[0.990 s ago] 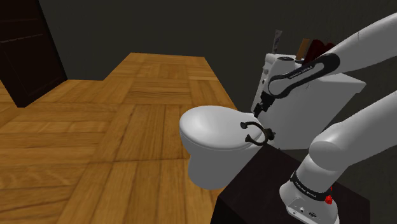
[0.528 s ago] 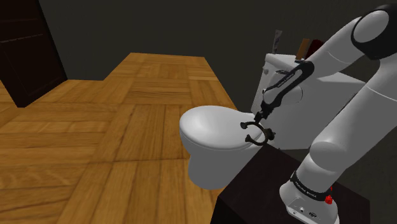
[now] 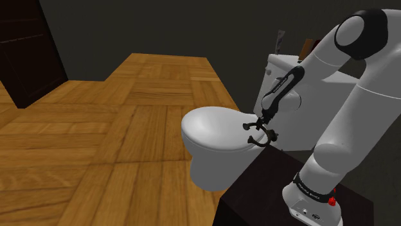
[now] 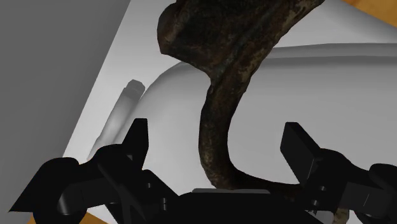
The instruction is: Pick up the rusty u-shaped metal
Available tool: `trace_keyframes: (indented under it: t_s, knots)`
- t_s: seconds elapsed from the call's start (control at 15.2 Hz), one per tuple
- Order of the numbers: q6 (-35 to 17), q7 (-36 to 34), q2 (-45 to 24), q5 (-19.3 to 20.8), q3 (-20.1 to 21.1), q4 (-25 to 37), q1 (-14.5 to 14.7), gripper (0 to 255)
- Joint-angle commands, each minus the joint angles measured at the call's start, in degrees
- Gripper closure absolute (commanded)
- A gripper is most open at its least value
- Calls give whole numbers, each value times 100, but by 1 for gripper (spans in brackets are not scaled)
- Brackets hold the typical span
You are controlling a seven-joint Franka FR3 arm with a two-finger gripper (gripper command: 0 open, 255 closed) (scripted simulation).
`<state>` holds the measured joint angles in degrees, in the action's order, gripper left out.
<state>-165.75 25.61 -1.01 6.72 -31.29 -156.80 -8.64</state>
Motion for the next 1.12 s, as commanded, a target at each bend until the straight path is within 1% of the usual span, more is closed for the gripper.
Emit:
trace_keyframes:
  t_s: [0.0,0.59,0.79,1.06]
  knots:
    - [-20,19,-21,-30,5,1,2,255]
    - [-19,19,-20,-29,4,1,2,255]
    - [297,-288,321,416,-53,10,-28,255]
    - [730,-540,749,793,-9,45,-129,255]
